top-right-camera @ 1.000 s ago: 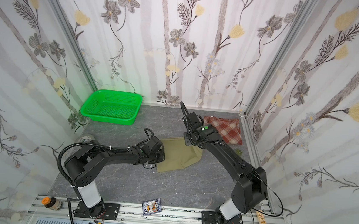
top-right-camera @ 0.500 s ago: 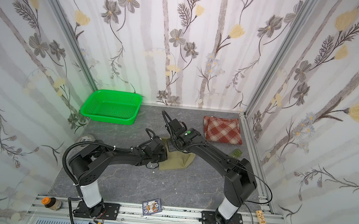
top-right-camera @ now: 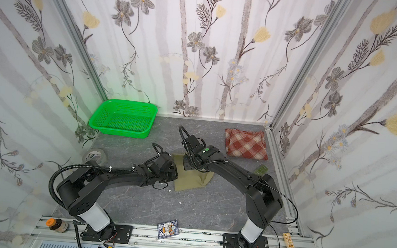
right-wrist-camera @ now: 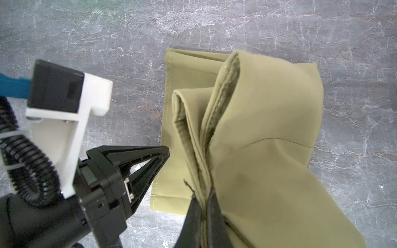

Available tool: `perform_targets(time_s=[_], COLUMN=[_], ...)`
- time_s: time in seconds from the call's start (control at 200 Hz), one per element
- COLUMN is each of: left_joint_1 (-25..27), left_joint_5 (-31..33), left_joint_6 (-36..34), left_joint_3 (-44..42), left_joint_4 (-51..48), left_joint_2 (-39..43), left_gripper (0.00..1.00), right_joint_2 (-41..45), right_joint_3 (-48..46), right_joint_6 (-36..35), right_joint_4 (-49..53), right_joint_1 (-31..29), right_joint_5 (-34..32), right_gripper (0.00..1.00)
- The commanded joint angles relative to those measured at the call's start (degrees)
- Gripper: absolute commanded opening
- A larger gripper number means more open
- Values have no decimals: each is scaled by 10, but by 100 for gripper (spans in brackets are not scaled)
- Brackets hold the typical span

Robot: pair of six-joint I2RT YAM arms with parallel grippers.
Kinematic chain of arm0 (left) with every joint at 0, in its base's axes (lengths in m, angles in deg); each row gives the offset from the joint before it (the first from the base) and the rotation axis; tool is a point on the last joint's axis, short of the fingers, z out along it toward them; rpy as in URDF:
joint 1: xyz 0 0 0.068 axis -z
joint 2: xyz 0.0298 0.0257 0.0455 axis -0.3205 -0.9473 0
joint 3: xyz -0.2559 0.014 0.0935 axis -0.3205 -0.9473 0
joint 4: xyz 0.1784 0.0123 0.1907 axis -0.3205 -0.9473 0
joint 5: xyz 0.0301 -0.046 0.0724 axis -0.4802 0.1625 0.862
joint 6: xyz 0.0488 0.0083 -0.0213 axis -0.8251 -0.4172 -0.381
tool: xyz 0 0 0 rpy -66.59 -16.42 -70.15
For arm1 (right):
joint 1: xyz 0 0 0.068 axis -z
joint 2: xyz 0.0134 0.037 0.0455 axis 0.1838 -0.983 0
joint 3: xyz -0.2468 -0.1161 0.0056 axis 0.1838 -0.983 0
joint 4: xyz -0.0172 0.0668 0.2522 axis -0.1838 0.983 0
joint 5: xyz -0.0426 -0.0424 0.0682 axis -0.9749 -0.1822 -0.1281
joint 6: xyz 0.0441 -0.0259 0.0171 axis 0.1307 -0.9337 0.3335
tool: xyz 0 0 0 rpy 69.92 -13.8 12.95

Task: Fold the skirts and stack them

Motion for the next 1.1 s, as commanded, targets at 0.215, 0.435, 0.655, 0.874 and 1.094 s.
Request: perform_targets(time_s=[0.215,0.435,0.655,0.874,1.094], left_joint_1=[-1,0,1,2,3], left_joint_5=[3,1,0,1,4], left_joint_6=[6,6,8,11,15], left_joint_3=[-4,-3,-11,-17,-20], left_joint_4=[-4,-4,-4,-4,-4], left_joint_2=[-21,-28,-25,-21,-17], left_gripper=[8,8,8,8,8], right_joint_2=[-18,-37,-51,-64,-81], right_joint_3=[5,7,2,4,1], right_joint_6=[25,45,69,89,104], right_joint_4=[-40,-44,-64,-86,-104], right_joint_1=[-11,-29,-33,-33,-33], right_joint_5=[-1,-21,-39,-56,-46], right_gripper=[0,0,0,0,0])
